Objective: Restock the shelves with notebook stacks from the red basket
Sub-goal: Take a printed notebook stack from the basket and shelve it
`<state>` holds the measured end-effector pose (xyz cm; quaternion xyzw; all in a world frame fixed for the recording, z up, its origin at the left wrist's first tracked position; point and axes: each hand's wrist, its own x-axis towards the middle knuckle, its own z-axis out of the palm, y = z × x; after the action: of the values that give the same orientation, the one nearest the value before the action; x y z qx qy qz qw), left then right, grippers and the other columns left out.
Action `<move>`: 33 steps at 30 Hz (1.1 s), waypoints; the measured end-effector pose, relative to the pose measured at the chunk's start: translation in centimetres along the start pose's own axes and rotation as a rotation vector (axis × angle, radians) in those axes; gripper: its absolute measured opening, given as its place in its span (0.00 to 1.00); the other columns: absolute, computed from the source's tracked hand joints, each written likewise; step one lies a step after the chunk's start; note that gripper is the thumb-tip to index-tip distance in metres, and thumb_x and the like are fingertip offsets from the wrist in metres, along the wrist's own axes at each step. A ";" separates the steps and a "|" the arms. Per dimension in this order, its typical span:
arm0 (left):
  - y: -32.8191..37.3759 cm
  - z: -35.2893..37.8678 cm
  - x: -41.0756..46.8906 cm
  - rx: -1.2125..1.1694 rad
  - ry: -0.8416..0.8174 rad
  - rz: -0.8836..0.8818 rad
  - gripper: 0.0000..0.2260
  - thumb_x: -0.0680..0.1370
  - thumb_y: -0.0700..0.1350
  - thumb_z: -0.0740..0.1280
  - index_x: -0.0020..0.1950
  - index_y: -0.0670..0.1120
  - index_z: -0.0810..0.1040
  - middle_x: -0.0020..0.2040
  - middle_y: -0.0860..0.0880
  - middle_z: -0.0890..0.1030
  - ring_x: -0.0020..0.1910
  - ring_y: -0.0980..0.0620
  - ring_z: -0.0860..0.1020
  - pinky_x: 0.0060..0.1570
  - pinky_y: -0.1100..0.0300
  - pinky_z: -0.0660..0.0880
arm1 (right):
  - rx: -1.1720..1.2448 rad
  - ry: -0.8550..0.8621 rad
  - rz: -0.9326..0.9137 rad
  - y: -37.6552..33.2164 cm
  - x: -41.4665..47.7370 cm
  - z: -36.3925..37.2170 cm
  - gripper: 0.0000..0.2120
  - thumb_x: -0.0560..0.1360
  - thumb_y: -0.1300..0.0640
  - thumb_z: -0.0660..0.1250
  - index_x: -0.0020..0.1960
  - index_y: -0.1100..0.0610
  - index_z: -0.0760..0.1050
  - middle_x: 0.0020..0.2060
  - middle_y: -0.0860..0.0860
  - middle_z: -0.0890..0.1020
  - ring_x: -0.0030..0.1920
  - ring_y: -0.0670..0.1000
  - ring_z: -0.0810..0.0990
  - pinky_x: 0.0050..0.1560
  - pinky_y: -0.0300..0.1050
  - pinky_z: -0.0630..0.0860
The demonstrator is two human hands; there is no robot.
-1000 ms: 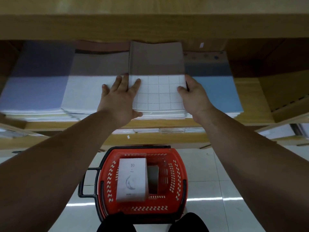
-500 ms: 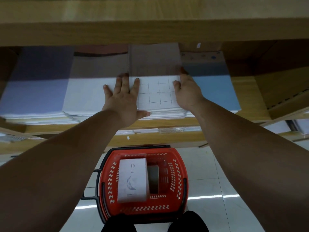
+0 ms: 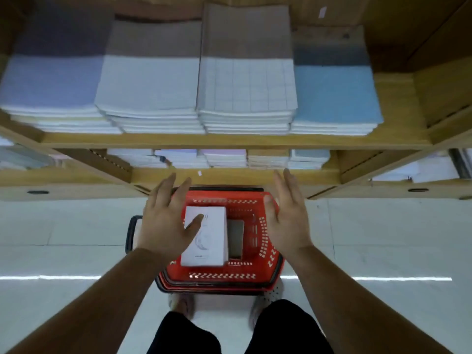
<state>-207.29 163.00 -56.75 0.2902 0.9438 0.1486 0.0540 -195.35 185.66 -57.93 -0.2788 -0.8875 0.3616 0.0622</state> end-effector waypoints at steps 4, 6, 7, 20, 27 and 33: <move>-3.8 7.8 -2.9 0.008 -0.330 -0.151 0.41 0.74 0.57 0.73 0.81 0.53 0.55 0.80 0.43 0.58 0.77 0.38 0.61 0.72 0.40 0.65 | -0.134 -0.210 0.068 4.1 -2.3 7.0 0.30 0.83 0.43 0.58 0.82 0.49 0.54 0.82 0.50 0.56 0.82 0.51 0.53 0.79 0.57 0.59; -6.1 11.9 -3.3 0.006 -0.431 -0.193 0.41 0.75 0.57 0.72 0.82 0.54 0.52 0.81 0.45 0.55 0.78 0.40 0.57 0.74 0.42 0.64 | -0.159 -0.291 0.128 6.3 -3.0 11.1 0.31 0.83 0.41 0.57 0.82 0.46 0.52 0.82 0.49 0.53 0.82 0.52 0.51 0.79 0.58 0.57; -7.3 13.8 -3.4 0.008 -0.467 -0.212 0.41 0.75 0.57 0.71 0.82 0.55 0.52 0.82 0.45 0.54 0.79 0.40 0.56 0.74 0.41 0.63 | -0.157 -0.338 0.159 7.3 -3.2 13.3 0.31 0.83 0.41 0.57 0.82 0.45 0.51 0.83 0.49 0.51 0.82 0.52 0.49 0.79 0.58 0.55; -18.5 36.4 -3.7 0.091 -0.670 -0.203 0.42 0.77 0.56 0.70 0.81 0.54 0.44 0.82 0.41 0.47 0.79 0.35 0.55 0.71 0.41 0.66 | -0.295 -0.587 0.195 18.9 -3.2 38.1 0.34 0.82 0.43 0.61 0.82 0.46 0.50 0.82 0.52 0.51 0.82 0.56 0.49 0.79 0.61 0.55; -21.0 41.3 -5.4 -0.129 -0.540 -0.264 0.40 0.79 0.50 0.69 0.82 0.54 0.44 0.81 0.44 0.35 0.79 0.34 0.55 0.71 0.41 0.69 | -0.196 -0.595 0.235 21.8 -3.7 43.0 0.39 0.81 0.43 0.62 0.80 0.39 0.38 0.83 0.51 0.47 0.81 0.58 0.54 0.76 0.65 0.61; -21.6 42.7 -4.6 -0.487 -0.435 -0.563 0.53 0.71 0.42 0.78 0.80 0.63 0.42 0.83 0.45 0.49 0.81 0.42 0.54 0.74 0.41 0.64 | 0.044 -0.518 0.304 22.4 -3.9 44.3 0.39 0.83 0.49 0.63 0.81 0.37 0.38 0.83 0.52 0.47 0.75 0.60 0.68 0.72 0.57 0.68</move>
<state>-206.96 154.05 -104.03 0.0248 0.8902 0.2821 0.3569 -195.79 169.69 -105.16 -0.3057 -0.8139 0.4448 -0.2151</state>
